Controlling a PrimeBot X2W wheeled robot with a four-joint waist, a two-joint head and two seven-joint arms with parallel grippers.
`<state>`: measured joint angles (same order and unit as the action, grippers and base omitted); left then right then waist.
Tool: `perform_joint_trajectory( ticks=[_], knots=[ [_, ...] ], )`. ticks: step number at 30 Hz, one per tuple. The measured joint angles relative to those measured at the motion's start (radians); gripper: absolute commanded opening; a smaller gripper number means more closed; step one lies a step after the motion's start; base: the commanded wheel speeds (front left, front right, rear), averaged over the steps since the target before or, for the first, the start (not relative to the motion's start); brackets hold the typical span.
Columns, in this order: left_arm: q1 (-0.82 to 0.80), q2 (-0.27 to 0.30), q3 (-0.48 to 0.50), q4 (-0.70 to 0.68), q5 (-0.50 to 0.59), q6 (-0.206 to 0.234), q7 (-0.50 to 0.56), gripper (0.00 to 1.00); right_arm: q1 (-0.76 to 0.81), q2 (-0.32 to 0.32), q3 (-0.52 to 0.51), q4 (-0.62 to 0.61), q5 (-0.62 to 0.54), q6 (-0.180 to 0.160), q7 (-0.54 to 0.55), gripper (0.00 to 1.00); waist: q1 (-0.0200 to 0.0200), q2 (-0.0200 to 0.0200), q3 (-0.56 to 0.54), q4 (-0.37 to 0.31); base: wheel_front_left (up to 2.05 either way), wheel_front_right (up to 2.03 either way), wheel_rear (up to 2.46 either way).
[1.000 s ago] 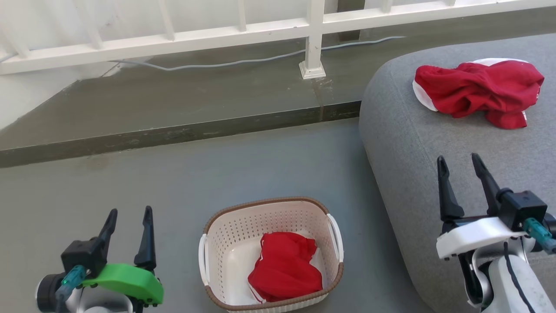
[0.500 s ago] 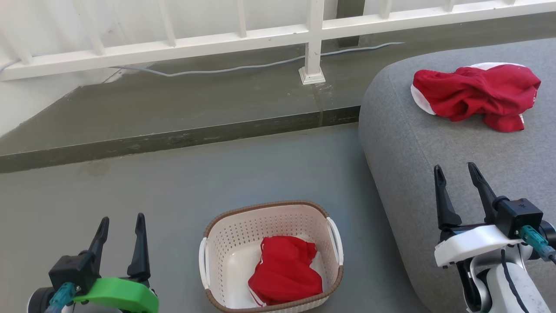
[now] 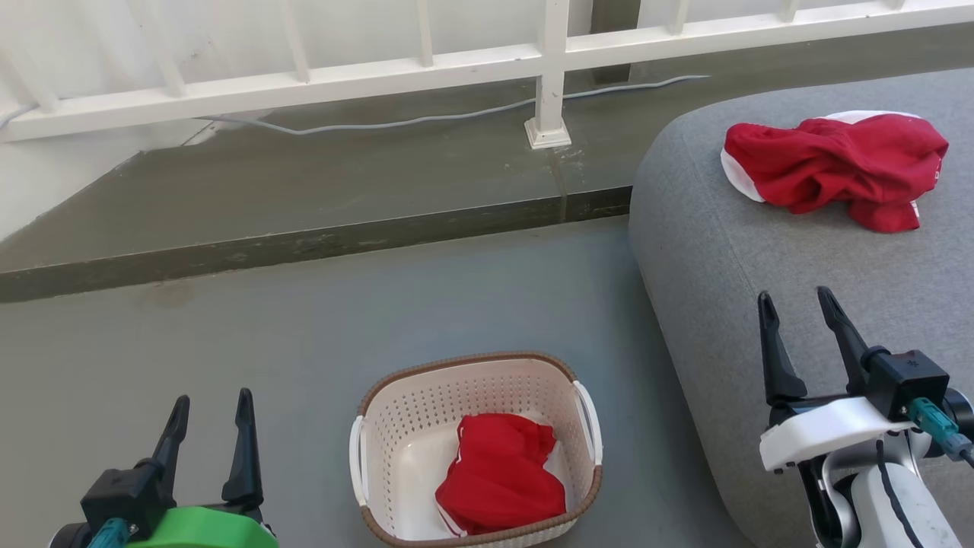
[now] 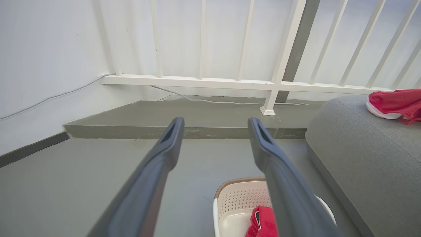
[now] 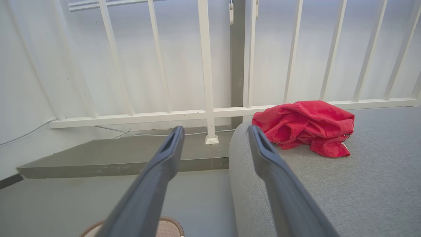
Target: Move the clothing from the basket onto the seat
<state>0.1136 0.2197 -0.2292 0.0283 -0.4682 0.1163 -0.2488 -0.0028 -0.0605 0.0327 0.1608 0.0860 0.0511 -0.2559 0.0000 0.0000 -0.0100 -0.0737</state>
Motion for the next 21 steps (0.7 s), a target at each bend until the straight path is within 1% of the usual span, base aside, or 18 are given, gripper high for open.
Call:
perform_joint_trajectory(
  ticks=[9, 21],
  knots=[
    [0.023, -0.004, 0.008, -0.027, 0.007, 0.005, 0.000, 1.00, 0.013, 0.000, 0.001, -0.007, 0.000, 0.000, 0.000, 1.00, 0.0000, 0.0000, 0.010, 0.002, 0.00, 0.00, 0.00],
    [0.031, -0.004, 0.026, -0.073, 0.016, 0.007, 0.000, 1.00, 0.011, 0.000, 0.001, -0.038, 0.000, -0.001, 0.000, 1.00, 0.0000, 0.0000, 0.067, 0.001, 0.00, 0.00, 0.00]
  ],
)
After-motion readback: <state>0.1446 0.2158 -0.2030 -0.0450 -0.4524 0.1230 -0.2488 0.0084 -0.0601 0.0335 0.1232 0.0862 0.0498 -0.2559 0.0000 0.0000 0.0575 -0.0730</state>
